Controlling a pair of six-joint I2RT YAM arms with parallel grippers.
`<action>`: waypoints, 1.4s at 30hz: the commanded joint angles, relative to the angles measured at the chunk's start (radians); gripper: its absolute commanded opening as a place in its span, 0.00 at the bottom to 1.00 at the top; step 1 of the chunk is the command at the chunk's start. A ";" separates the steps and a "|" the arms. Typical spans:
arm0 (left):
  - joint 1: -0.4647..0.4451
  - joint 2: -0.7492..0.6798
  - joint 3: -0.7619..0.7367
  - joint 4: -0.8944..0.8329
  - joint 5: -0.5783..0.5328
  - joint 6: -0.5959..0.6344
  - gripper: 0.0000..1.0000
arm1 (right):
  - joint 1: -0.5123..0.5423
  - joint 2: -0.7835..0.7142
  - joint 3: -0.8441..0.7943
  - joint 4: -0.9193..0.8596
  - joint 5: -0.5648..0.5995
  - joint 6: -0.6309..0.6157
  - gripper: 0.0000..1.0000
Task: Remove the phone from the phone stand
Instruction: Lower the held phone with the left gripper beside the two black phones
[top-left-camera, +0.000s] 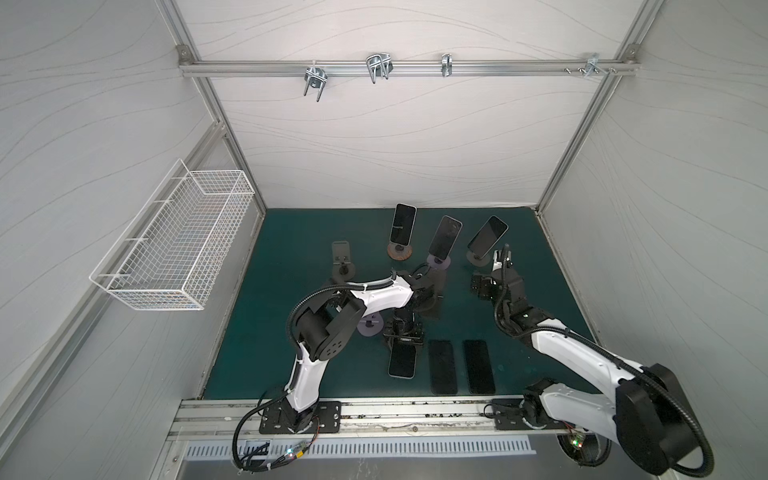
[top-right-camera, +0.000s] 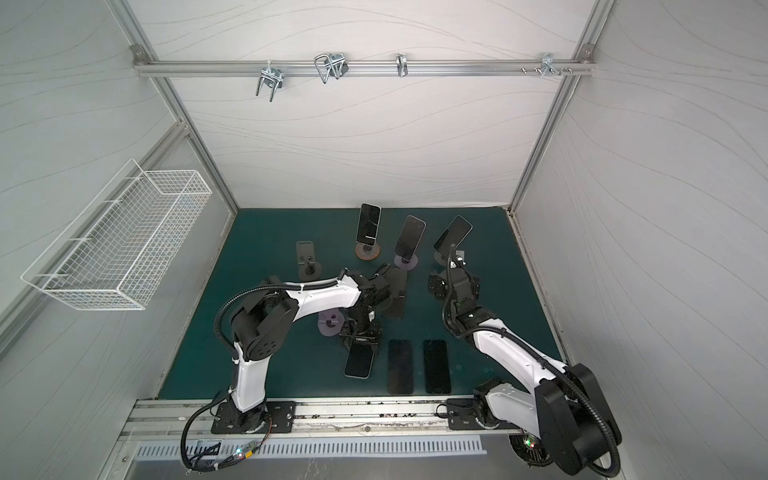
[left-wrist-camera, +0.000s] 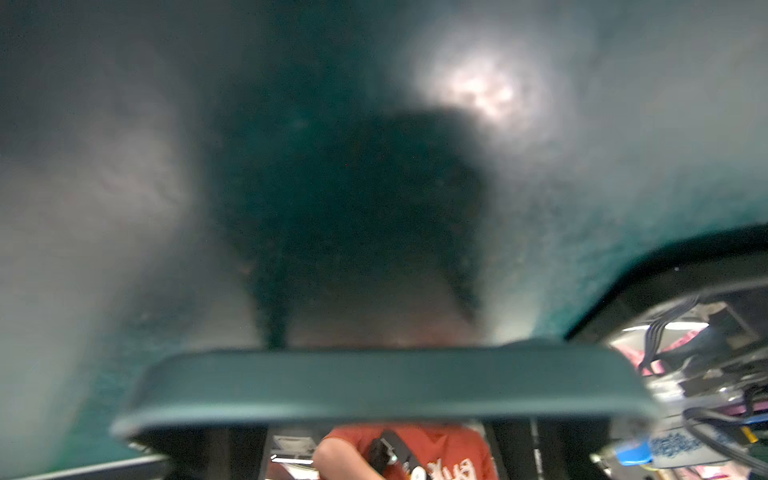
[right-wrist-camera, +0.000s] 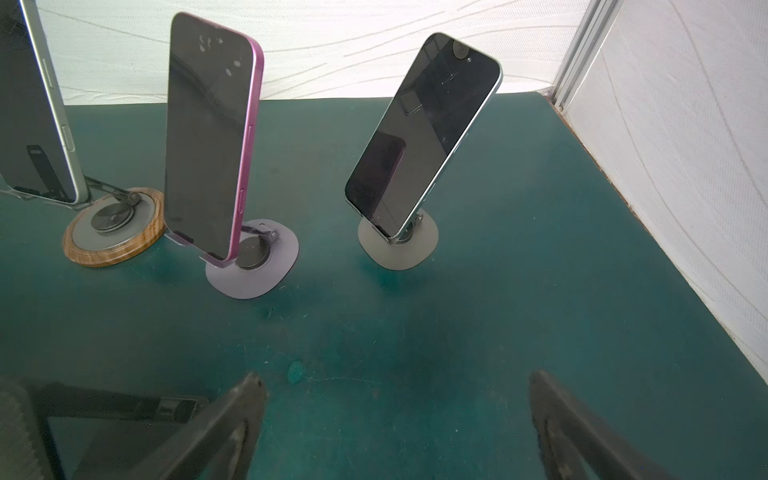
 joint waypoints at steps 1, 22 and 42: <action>-0.012 0.074 -0.013 0.014 0.083 -0.090 0.48 | -0.005 -0.015 -0.013 0.017 0.002 0.009 0.99; -0.022 0.094 -0.029 0.063 0.127 -0.123 0.55 | -0.005 -0.018 -0.014 0.018 0.003 0.007 0.99; -0.030 0.164 -0.002 0.063 0.185 -0.109 0.64 | -0.004 -0.028 -0.023 0.025 0.004 0.007 0.99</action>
